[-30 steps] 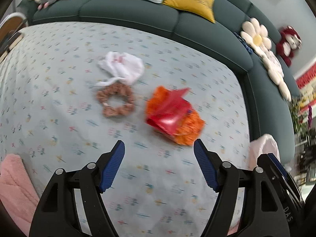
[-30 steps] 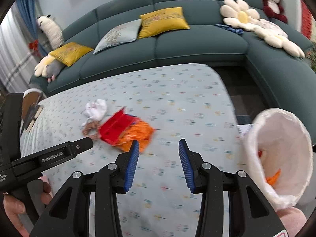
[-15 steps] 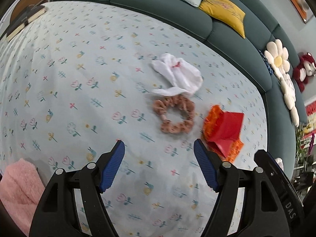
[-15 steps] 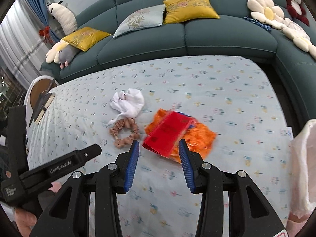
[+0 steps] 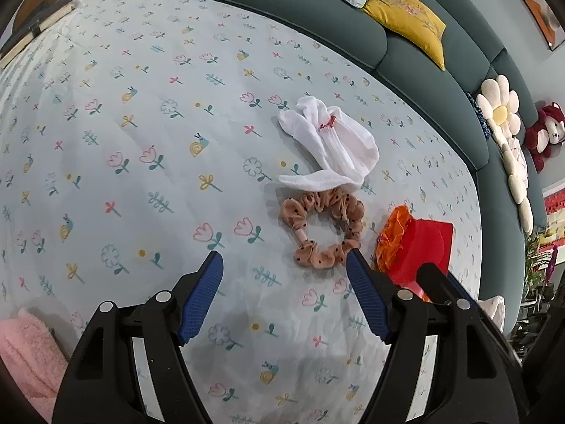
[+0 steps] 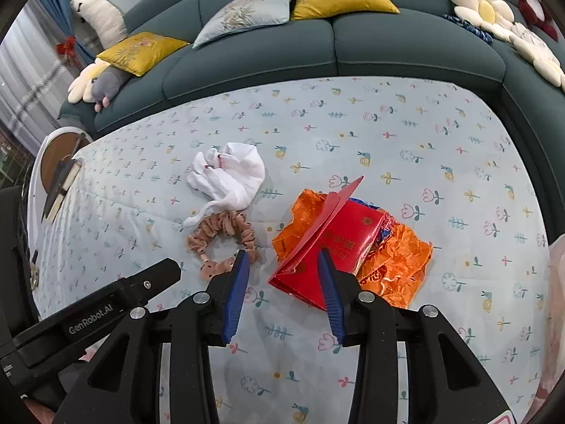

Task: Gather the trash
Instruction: 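Grasp the pink scrunchie with the left tool while the right tool grasps the red envelope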

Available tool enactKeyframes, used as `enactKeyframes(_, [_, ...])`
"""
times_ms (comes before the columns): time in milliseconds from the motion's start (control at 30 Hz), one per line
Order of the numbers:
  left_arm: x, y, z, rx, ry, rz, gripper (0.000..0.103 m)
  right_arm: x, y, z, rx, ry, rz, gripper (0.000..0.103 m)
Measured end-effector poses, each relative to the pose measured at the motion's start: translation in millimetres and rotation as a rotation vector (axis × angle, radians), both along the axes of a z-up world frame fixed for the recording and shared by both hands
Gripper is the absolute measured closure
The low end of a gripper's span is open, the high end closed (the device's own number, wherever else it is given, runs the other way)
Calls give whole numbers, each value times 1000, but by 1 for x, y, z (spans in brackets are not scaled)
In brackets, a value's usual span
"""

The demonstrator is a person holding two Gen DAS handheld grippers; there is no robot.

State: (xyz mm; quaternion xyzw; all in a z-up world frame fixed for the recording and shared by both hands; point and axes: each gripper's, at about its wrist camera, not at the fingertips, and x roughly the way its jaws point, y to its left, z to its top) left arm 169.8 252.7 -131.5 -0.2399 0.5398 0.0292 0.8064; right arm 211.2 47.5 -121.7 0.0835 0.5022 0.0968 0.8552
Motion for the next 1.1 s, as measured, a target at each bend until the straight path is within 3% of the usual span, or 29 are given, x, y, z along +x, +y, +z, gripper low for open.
enactKeyframes(100, [7,-2,-4,0,8,-5,35,7,-3,-8,11,26,-24,77])
enactKeyframes(167, [12,-6,-8,1,16,-13,35,9,-5,-12,22,41,-32,89])
enactKeyframes(333, [26,-17,-22,15,44,-44,40,4,-6,-15,14,40,-14,102])
enactKeyframes(500, [32,-29,-27,56,48,-64,43,-4,-15,-9,40,24,-21,102])
enactKeyframes(600, [37,-34,-27,83,43,-72,55,-6,-21,-7,46,20,-32,102])
enactKeyframes(633, [38,-35,-27,89,43,-71,62,-7,-24,-5,51,18,-37,102])
enactKeyframes(667, [39,-35,-27,87,43,-72,76,-8,-26,-5,54,16,-39,102])
enactKeyframes(767, [40,-34,-30,75,52,-74,95,-12,-28,-2,52,8,-37,102])
enactKeyframes(1100, [15,-52,-22,77,40,-113,97,-24,-41,12,51,-30,-40,102])
